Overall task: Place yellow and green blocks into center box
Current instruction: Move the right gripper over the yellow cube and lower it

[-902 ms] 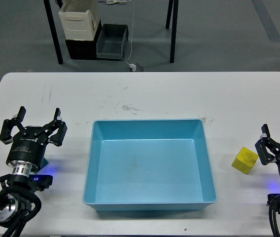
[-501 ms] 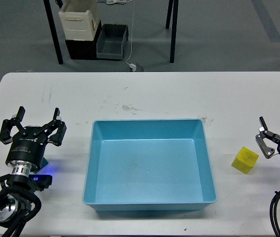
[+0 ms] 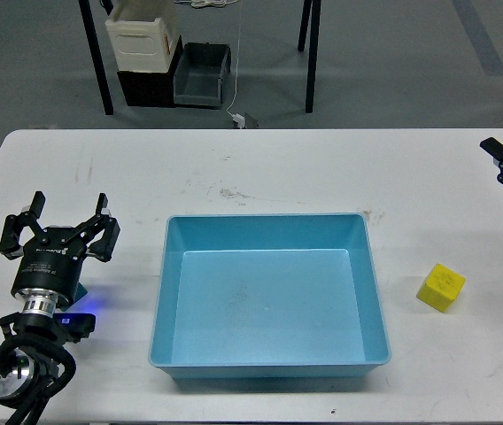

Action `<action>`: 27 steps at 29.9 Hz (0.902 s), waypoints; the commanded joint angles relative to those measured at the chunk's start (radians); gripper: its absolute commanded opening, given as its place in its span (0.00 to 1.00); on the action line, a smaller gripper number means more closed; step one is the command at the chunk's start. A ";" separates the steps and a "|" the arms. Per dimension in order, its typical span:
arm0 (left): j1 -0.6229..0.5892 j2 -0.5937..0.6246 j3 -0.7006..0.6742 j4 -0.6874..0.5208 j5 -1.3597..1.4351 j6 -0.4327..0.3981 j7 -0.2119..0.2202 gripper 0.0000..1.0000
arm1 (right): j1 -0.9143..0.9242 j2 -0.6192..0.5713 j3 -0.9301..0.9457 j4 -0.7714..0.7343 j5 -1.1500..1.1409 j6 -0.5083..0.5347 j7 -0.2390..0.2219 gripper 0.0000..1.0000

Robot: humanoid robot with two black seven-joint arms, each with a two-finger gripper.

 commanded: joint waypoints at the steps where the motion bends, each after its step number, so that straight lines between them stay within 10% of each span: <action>1: 0.000 -0.001 -0.002 0.000 0.000 0.001 -0.001 1.00 | 0.153 -0.076 -0.182 0.000 -0.165 0.000 0.006 0.99; 4: 0.000 -0.001 -0.005 0.000 -0.002 0.001 -0.001 1.00 | 0.235 -0.116 -0.287 0.001 -0.342 0.000 0.071 0.98; 9: 0.001 -0.001 -0.005 0.000 -0.002 0.001 -0.001 1.00 | 0.328 -0.199 -0.437 0.000 -0.733 0.000 0.499 0.99; 11: 0.001 -0.003 -0.005 0.000 -0.002 0.002 -0.001 1.00 | 0.364 -0.207 -0.518 0.000 -0.872 0.000 0.579 0.99; 27: 0.003 -0.023 -0.004 0.000 0.000 0.002 -0.003 1.00 | 0.529 -0.320 -1.057 0.006 -1.105 0.000 0.579 1.00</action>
